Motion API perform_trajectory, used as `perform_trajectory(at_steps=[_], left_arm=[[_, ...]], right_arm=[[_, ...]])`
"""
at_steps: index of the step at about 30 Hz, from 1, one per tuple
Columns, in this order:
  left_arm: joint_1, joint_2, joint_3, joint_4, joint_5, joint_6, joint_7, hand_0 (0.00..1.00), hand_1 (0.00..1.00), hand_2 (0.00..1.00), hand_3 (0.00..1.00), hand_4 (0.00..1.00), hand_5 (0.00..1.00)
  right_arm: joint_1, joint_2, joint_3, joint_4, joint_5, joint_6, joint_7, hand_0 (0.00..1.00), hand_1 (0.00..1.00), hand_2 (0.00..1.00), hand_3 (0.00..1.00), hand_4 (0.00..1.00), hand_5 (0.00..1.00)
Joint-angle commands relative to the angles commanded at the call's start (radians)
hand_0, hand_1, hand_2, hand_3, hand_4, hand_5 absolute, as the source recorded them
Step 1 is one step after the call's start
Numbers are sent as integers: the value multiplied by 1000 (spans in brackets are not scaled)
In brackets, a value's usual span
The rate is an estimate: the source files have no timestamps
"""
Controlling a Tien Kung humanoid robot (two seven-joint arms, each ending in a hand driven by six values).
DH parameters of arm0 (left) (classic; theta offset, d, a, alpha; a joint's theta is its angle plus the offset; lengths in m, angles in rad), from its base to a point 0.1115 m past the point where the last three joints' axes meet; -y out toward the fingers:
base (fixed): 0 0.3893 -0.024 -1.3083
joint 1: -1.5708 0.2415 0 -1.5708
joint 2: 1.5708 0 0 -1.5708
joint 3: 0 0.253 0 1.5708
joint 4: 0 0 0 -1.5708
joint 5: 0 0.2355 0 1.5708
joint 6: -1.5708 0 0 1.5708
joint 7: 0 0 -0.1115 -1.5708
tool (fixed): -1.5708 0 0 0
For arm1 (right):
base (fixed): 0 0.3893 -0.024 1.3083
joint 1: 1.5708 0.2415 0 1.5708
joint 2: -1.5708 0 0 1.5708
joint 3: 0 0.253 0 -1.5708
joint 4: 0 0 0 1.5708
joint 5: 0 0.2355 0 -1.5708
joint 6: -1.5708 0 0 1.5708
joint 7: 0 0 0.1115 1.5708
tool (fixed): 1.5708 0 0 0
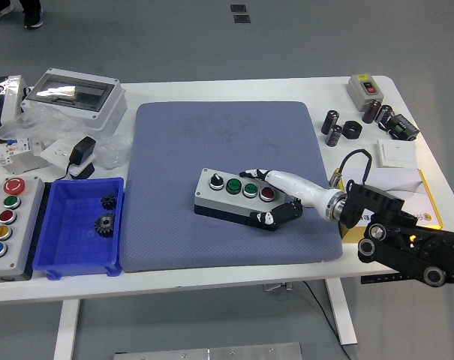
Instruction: Pick up the button,place it on the desk,press the button,press the button
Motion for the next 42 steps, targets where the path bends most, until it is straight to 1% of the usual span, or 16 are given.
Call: perform_trajectory(at_steps=[5,9,13,17,25,26,30,34,42], left_arm=[[-1,0,-2,0,3,-4,-1,687,640,617,665,714,431],[-3,2,-5,0,6,-5,-2,687,640,615,660,710,423],[-4,5,-6,0,8,-5,-3,687,640,615,660,710,423],[-4,5,-6,-1,7,-6,-2,687,640,614,654,707,419],[-4,5,-7,-2,10,-8,0,687,640,612,647,704,415],[-4,5,-8,-3,11,-8,1,687,640,609,645,699,402],[-5,6,-14,-4,18,-12,2,687,640,609,645,699,402],[-5,7,-18,-6,23,-14,2,687,640,609,643,699,402],[-6,8,-19,-7,26,-18,4,687,639,609,636,698,400]], right_arm=[[38,-21,-37,-1,-79,-14,-1,909,880,909,998,521,103],[85,-45,-90,-1,-132,-22,8,916,878,910,998,517,104],[118,-58,-140,-1,-145,-27,19,916,878,910,998,517,104],[128,-62,-160,0,-139,-27,23,913,880,909,998,525,99],[132,-63,-159,4,-90,-5,37,914,880,910,998,526,96],[134,-64,-156,4,-83,2,40,915,883,913,998,532,92],[143,-69,-146,7,-64,33,42,915,883,913,998,532,92],[154,-75,-144,10,-59,54,38,914,883,913,998,534,84],[166,-84,-156,20,-44,65,34,920,886,922,998,540,75]])
